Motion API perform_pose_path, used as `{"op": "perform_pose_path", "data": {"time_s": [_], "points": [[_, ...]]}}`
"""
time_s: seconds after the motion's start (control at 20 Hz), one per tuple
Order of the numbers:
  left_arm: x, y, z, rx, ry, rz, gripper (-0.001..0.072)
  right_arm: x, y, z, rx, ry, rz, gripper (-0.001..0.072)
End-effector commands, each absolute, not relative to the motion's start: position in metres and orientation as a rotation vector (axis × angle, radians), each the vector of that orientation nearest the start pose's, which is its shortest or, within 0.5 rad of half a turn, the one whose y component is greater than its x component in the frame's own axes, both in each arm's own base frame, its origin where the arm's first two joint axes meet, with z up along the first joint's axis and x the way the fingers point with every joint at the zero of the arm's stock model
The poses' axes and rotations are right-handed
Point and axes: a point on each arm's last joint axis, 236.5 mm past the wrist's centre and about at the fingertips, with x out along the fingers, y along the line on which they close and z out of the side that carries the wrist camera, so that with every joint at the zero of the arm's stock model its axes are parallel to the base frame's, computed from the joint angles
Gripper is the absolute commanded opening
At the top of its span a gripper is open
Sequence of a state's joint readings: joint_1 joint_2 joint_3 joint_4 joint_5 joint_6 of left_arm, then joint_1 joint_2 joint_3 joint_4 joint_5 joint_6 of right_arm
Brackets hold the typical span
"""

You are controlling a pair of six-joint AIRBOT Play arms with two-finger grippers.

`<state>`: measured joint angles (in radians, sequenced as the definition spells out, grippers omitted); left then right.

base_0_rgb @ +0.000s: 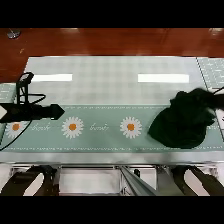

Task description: Fold the shirts.

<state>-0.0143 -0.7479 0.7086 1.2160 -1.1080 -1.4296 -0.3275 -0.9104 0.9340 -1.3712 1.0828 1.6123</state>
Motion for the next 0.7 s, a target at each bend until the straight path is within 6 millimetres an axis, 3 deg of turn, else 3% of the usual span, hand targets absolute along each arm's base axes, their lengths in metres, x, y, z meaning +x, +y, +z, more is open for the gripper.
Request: {"op": "perform_pose_path", "data": {"time_s": [0.0, 0.2, 0.3, 0.4, 0.5, 0.65], "points": [[0.257, -0.083, 0.052, -0.184, 1.08, -0.33, 0.0702, 0.351, -0.037, 0.213, 0.29, 0.685, -0.026, 0.0035], [0.247, -0.084, 0.05, -0.198, 1.06, -0.326, 0.0702, 0.332, 0.012, 0.344, 0.122, 0.42, 0.123, 0.0035], [0.248, -0.084, 0.05, -0.198, 1.056, -0.325, 0.0702, 0.313, 0.031, 0.4, 0.078, 0.299, 0.172, 0.0034], [0.251, -0.083, 0.052, -0.199, 1.043, -0.321, 0.0702, 0.293, 0.042, 0.442, 0.045, 0.201, 0.2, 0.0034], [0.255, -0.08, 0.052, -0.184, 1.03, -0.309, 0.0702, 0.276, 0.052, 0.459, 0.026, 0.171, 0.233, 0.0034], [0.263, -0.079, 0.056, -0.198, 0.994, -0.296, 0.0702, 0.265, 0.079, 0.44, 0.017, 0.264, 0.341, 0.0034]]}}
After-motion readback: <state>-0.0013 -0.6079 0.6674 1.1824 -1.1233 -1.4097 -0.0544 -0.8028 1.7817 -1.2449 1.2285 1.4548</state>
